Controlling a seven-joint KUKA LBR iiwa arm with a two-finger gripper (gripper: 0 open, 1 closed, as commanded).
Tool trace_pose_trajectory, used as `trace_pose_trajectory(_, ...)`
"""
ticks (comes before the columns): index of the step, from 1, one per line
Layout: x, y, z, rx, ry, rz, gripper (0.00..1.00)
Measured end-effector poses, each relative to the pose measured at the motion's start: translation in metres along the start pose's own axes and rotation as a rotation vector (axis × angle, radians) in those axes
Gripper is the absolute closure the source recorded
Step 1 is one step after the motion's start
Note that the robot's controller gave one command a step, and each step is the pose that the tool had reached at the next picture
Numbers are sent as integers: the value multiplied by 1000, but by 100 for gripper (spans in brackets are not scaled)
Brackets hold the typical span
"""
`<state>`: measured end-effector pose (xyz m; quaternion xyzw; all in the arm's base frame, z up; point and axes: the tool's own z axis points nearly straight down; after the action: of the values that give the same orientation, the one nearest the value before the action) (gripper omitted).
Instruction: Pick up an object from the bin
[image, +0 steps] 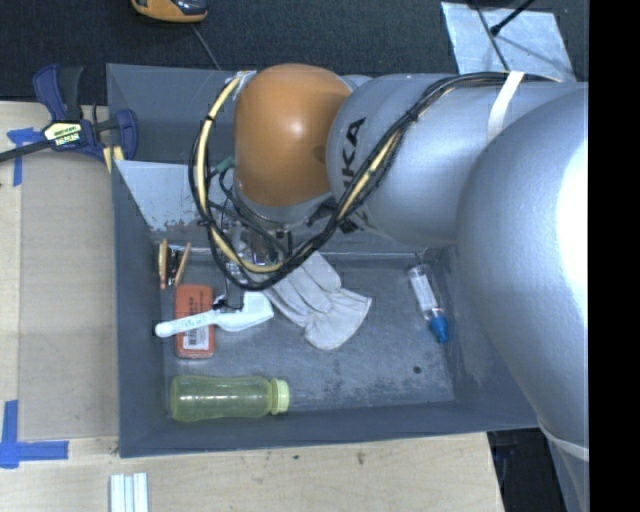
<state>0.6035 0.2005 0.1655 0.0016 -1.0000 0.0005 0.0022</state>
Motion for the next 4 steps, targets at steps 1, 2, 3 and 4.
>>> trace_pose_trajectory(1, -1, -1, -5, -2, -7, 3, 0)
trace_pose_trajectory(2, -6, 2, 36, -3, -15, -55, 0)
trace_pose_trajectory(3, 8, 11, 92, 0, -4, -88, 0)
trace_pose_trajectory(4, -15, 11, 92, 0, -7, -213, 100)
